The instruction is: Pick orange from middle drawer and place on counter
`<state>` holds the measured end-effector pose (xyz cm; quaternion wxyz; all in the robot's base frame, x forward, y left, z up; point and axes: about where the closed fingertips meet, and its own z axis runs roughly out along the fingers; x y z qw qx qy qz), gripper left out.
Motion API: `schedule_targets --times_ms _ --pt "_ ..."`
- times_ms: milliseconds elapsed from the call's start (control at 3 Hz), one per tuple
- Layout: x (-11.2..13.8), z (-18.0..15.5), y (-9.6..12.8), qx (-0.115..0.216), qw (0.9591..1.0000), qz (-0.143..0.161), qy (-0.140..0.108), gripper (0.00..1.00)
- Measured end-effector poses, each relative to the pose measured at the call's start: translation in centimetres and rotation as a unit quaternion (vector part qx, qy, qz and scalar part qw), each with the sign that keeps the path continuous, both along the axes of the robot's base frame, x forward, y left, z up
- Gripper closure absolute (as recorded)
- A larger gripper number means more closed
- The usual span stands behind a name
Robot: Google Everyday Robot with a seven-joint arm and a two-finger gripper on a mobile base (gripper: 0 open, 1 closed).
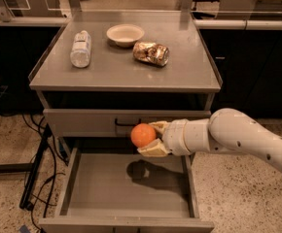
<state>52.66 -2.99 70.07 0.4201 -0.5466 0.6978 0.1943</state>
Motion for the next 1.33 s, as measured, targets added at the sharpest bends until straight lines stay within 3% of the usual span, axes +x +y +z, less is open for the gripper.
schedule_targets --times_ms 333,1000,1333 --pt "-0.9 -0.3 -0.1 -0.002 1.0 0.002 -0.002 1.0" --pt "1.0 6.7 -0.6 -0.008 0.9978 0.008 -0.065 1.0" --pt "3.4 10.6 -1.0 -0.012 0.996 0.011 -0.088 1.0"
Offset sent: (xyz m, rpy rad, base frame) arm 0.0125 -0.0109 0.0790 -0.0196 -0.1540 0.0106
